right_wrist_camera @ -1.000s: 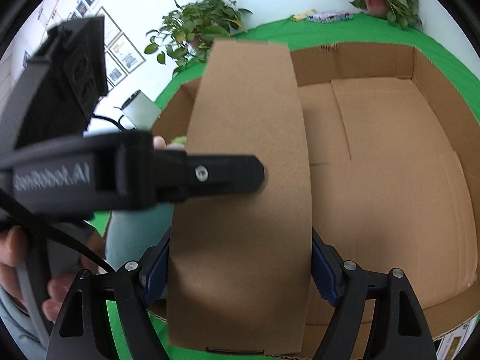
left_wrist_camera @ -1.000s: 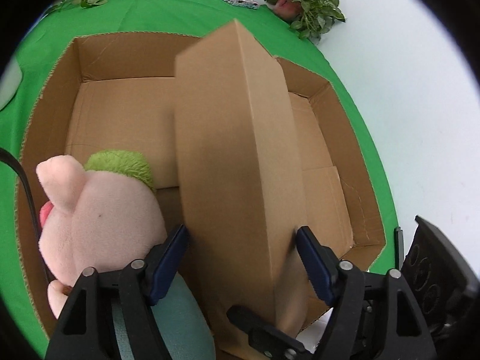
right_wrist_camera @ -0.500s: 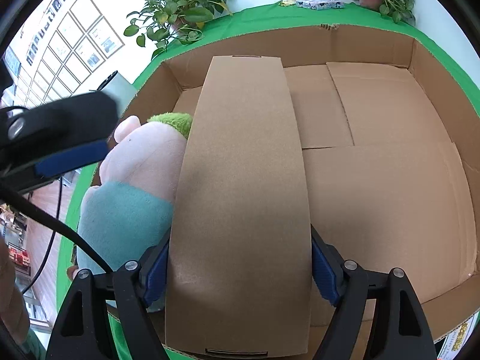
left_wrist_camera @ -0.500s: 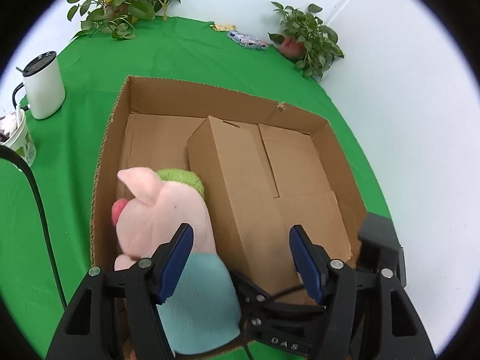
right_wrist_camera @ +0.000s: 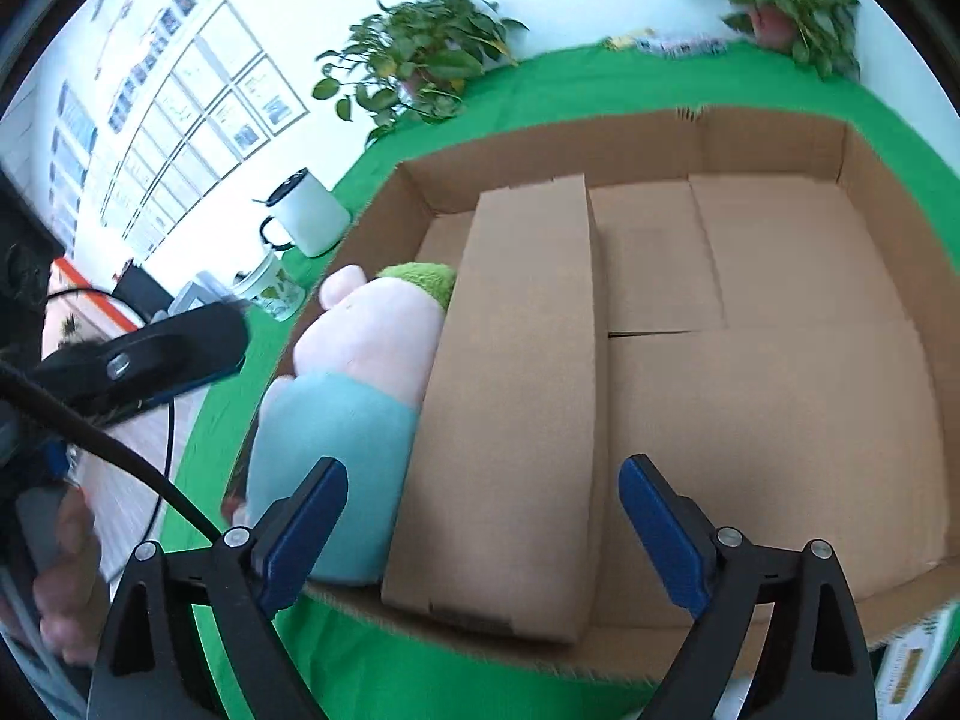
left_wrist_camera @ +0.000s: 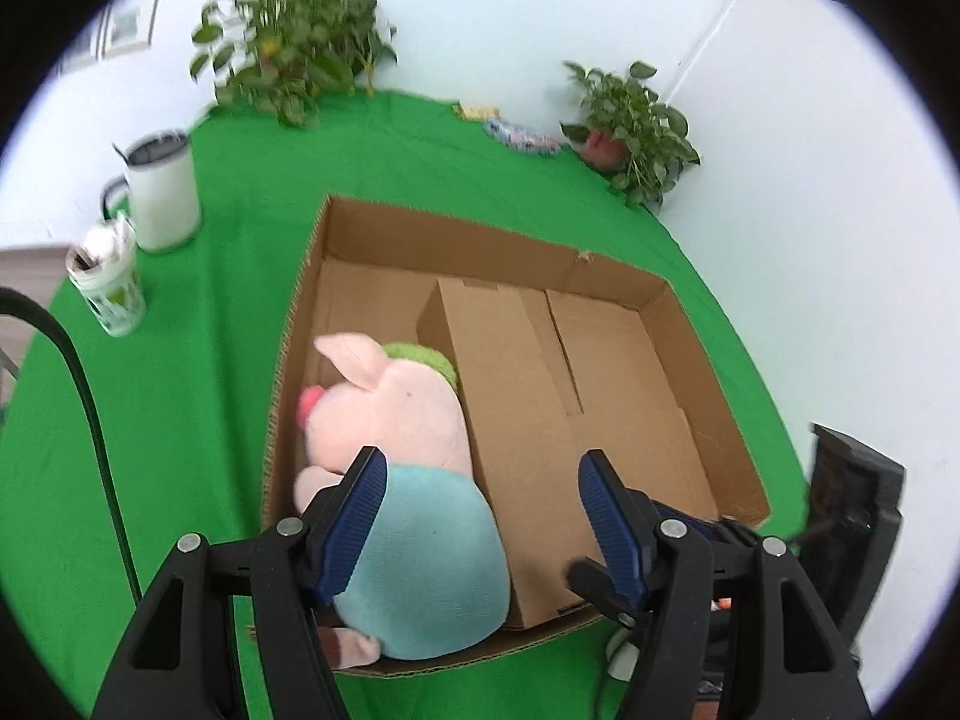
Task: Organize objects
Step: 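Lower the long brown box into the open box beside the plush and open both grippers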
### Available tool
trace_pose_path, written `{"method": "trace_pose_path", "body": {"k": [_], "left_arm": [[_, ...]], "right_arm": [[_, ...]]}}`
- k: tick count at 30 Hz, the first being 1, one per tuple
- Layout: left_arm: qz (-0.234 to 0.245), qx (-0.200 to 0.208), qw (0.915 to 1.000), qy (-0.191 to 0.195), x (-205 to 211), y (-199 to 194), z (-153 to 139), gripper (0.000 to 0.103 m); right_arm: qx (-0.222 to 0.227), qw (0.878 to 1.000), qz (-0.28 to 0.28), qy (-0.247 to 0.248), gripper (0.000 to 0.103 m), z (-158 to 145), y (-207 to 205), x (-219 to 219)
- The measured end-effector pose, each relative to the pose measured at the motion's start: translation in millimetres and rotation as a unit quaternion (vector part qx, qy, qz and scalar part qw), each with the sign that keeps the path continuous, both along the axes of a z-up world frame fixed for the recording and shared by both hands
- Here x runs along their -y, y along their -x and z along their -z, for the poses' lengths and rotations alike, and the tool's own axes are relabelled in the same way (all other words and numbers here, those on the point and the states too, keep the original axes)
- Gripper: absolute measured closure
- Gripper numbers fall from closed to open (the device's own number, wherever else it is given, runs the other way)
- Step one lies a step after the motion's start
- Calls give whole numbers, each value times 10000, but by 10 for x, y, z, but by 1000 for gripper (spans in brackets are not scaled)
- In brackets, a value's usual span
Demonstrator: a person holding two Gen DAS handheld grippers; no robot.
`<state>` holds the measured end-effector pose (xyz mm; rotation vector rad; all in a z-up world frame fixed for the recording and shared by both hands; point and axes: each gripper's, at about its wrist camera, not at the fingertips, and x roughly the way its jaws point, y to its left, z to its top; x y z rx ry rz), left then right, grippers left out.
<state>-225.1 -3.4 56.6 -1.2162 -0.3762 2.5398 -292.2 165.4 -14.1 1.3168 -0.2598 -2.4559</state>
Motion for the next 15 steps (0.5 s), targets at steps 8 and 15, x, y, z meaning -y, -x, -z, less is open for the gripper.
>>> {"method": "trace_pose_path", "body": {"k": [8, 15], "left_arm": [[-164, -1487, 9866, 652, -390, -685, -233, 27], [327, -1208, 9900, 656, -854, -697, -77, 27]], "right_arm": [[-1011, 9832, 559, -1415, 10, -278, -957, -336], [-1362, 9782, 1008, -1201, 70, -452, -1562, -723]]}}
